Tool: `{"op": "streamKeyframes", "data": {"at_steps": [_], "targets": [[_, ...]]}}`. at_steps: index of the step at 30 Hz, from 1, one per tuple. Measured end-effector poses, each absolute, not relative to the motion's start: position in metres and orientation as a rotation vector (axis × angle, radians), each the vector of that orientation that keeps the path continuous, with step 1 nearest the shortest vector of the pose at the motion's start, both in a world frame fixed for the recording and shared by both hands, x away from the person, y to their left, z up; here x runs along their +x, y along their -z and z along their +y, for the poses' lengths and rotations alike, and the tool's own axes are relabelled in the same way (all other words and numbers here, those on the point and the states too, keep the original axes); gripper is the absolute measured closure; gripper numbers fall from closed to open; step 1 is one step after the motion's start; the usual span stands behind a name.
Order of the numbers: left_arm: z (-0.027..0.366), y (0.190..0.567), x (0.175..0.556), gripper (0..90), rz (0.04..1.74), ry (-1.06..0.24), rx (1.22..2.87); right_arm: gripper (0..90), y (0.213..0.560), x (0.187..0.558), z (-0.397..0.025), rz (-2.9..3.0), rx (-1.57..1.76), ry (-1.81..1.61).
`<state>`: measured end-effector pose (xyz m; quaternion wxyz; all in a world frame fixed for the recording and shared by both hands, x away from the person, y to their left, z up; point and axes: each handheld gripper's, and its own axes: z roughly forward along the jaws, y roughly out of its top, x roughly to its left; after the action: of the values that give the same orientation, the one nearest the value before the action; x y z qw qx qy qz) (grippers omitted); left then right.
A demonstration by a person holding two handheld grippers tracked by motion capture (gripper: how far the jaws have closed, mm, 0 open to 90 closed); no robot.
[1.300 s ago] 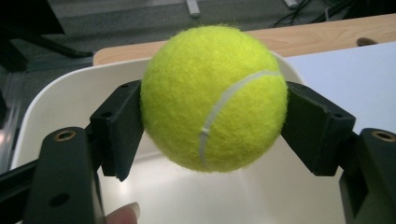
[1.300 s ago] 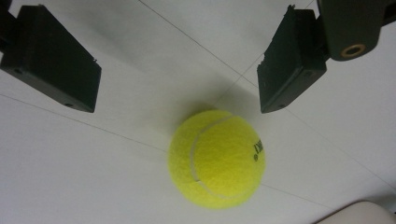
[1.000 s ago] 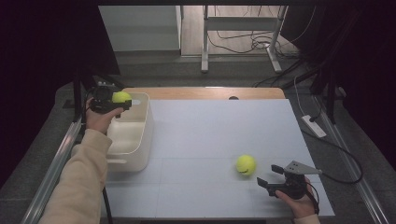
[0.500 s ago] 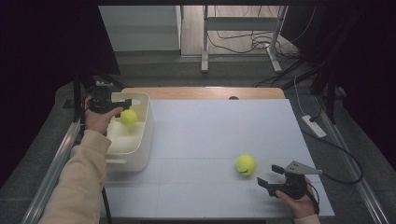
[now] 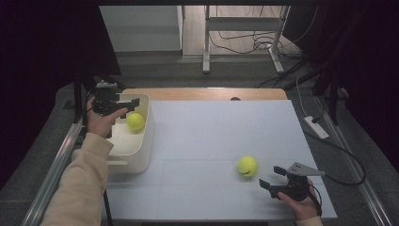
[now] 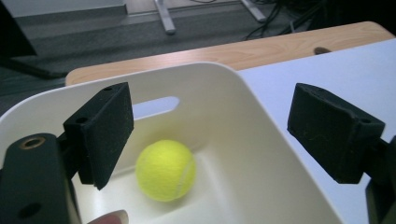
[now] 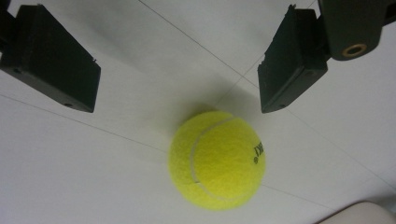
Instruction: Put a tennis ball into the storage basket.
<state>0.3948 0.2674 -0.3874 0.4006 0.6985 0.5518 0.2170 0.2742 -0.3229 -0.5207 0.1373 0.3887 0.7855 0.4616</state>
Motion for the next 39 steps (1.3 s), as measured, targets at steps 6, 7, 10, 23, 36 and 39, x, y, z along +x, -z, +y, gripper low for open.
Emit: {"op": "streamKeyframes", "data": {"at_steps": [6,7,10,23,36,39], "targets": [[0.26,0.383,0.386,15.4,1.325,-0.523,1.765,13.0,0.521,0.275,-0.324,2.274,1.127,-1.337],[0.259,0.383,0.385,15.4,1.312,-0.515,1.765,13.0,0.521,0.275,-0.324,2.273,1.128,-1.337],[0.255,0.383,0.381,15.4,1.277,-0.503,1.775,13.0,0.521,0.275,-0.325,2.272,1.132,-1.337],[0.238,0.377,0.367,14.2,1.147,-0.466,1.775,13.0,0.521,0.278,-0.323,2.273,1.126,-1.341],[0.223,0.377,0.356,14.2,1.076,-0.436,1.796,13.0,0.521,0.281,-0.319,2.293,1.104,-1.344],[0.219,0.376,0.352,14.2,1.058,-0.418,1.793,13.0,0.521,0.281,-0.319,2.293,1.1,-1.347]]}}
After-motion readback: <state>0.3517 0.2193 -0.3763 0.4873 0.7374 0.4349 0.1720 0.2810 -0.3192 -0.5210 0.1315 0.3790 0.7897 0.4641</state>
